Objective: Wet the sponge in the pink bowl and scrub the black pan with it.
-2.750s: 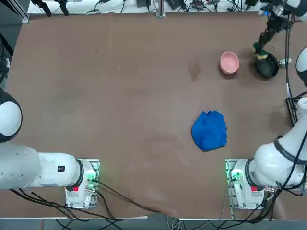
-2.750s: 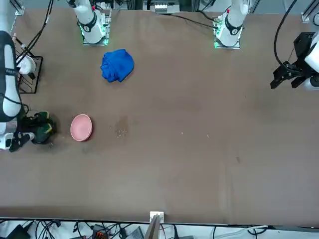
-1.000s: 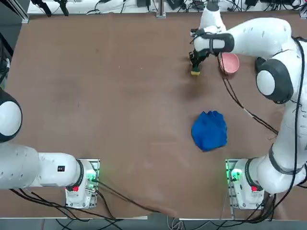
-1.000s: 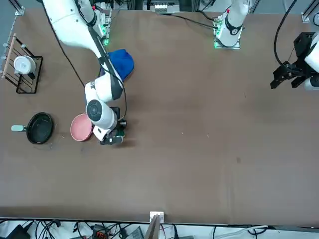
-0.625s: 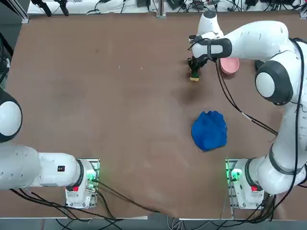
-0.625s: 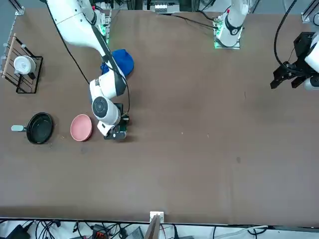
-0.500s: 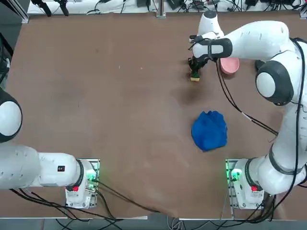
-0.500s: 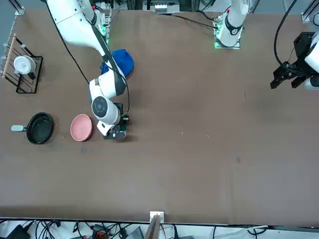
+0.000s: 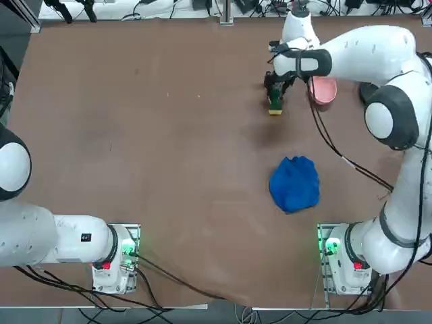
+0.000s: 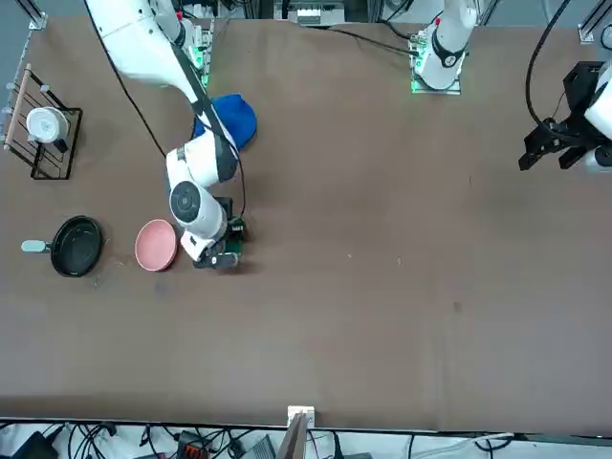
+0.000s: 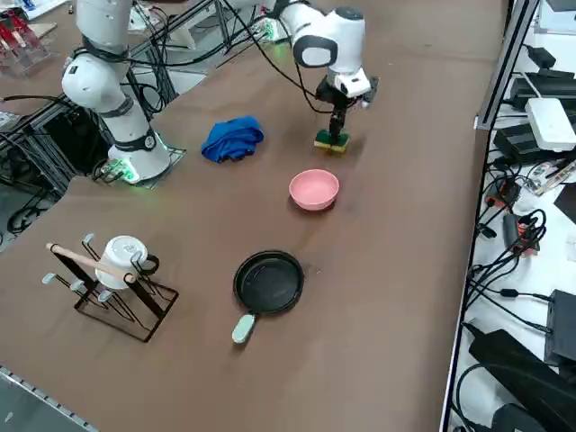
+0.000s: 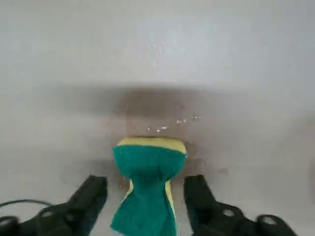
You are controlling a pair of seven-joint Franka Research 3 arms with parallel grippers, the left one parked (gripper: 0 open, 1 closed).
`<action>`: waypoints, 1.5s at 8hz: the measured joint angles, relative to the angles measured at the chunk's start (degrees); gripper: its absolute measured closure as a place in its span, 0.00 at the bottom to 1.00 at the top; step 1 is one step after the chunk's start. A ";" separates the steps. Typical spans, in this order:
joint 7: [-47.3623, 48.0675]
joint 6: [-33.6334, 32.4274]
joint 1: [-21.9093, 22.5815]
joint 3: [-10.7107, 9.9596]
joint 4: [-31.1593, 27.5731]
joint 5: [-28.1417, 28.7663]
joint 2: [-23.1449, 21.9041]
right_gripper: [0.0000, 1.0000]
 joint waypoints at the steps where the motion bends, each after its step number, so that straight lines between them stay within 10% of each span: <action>1: -1.02 -0.75 -0.49 -0.34 0.05 -0.10 -2.91 0.00; 12: -17.77 -31.51 -22.14 -0.26 3.64 -1.75 -33.87 0.00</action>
